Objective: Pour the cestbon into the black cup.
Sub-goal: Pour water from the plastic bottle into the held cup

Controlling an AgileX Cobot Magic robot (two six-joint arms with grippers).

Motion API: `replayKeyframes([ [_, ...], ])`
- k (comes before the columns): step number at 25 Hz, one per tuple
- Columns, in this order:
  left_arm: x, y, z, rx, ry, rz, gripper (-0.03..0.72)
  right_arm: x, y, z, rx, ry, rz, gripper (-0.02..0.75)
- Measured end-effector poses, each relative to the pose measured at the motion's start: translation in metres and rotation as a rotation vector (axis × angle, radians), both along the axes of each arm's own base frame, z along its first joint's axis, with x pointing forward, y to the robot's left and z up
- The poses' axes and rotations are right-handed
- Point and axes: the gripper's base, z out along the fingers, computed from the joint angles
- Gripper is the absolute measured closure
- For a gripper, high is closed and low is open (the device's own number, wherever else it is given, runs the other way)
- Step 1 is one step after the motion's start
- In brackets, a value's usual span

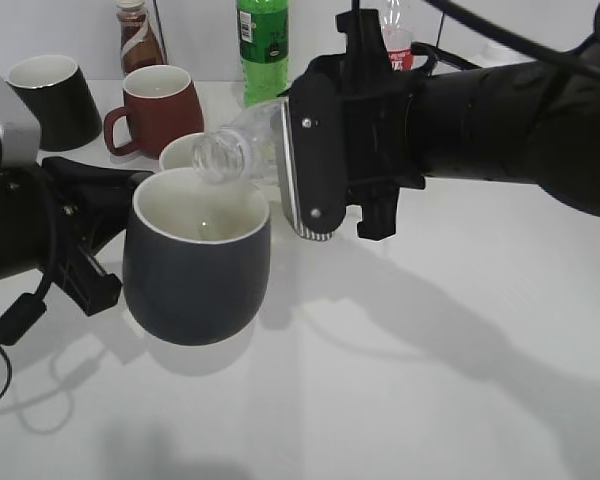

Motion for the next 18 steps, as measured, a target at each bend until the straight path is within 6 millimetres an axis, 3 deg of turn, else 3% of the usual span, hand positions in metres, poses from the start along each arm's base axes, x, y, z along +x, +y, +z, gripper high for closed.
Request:
replayKeyframes([
  [18, -0.0045, -0.0061, -0.0008, 0.014, -0.001, -0.039, 0.645, 0.001, 0.0017, 0.0046, -0.063, -0.143, 0.068, 0.276],
])
